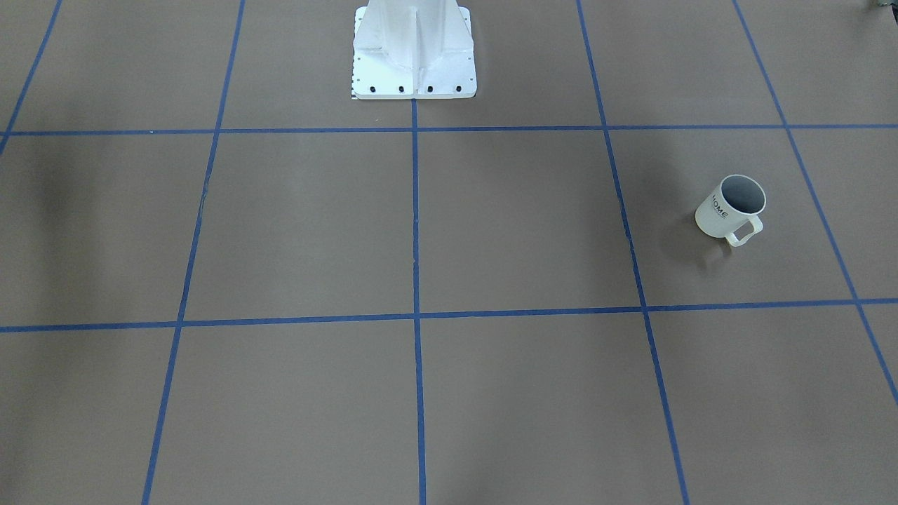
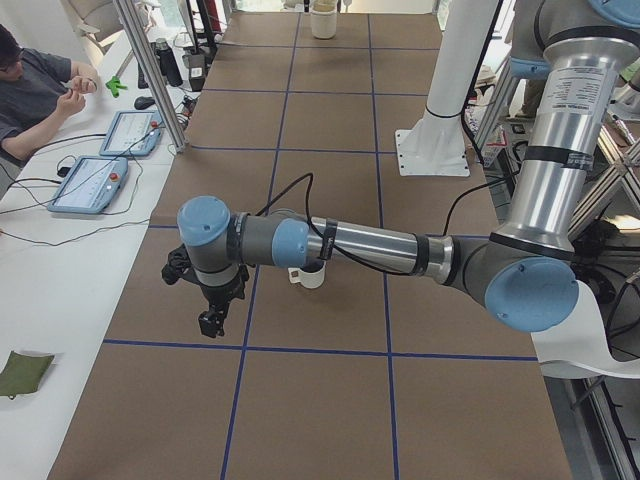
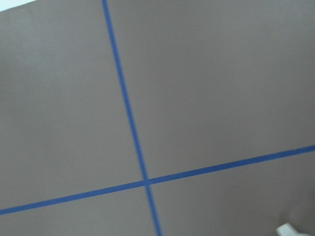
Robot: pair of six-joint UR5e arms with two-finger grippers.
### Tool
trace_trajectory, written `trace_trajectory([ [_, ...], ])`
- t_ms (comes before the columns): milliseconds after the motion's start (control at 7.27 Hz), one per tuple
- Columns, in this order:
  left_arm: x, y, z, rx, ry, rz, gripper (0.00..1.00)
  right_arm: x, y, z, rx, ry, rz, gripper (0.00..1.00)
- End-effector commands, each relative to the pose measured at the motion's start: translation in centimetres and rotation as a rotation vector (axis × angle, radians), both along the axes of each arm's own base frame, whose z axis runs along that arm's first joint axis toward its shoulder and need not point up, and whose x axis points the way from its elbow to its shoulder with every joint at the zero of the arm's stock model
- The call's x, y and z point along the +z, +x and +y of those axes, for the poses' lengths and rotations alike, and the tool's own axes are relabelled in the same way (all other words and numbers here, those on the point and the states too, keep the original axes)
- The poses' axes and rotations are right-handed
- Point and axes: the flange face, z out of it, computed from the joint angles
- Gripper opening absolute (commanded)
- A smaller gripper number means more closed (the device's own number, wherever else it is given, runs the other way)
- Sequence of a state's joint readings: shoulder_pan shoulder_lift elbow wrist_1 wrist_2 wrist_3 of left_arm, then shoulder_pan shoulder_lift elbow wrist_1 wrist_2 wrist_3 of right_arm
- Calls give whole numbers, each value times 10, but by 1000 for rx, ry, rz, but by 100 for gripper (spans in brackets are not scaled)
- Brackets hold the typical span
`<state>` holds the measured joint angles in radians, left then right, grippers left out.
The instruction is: Left arm hands cup to right arm to dump lemon
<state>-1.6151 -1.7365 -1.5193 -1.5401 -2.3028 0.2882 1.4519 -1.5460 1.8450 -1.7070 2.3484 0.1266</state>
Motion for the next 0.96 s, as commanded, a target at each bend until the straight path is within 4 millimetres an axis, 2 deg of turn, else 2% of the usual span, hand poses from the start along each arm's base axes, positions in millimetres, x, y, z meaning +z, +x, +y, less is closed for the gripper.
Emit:
trace_trajectory([
  [0, 73, -7, 56, -7, 12, -28, 100, 30, 25, 26, 45, -37, -39, 100],
  [138, 66, -8, 50, -94, -26, -27, 100, 31, 29, 27, 55, -40, -39, 100],
  [275, 49, -7, 49, -211, -93, -8, 100, 32, 32, 27, 64, -46, -38, 100],
  [413, 28, 0, 51, -229, -84, 5, 100, 32, 33, 27, 67, -46, -35, 100],
  [688, 12, 42, 56, -228, -125, 22, 100, 32, 36, 28, 75, -46, -34, 100],
  [826, 9, 50, 60, -228, -136, 23, 100, 36, 37, 28, 76, -53, -35, 100],
])
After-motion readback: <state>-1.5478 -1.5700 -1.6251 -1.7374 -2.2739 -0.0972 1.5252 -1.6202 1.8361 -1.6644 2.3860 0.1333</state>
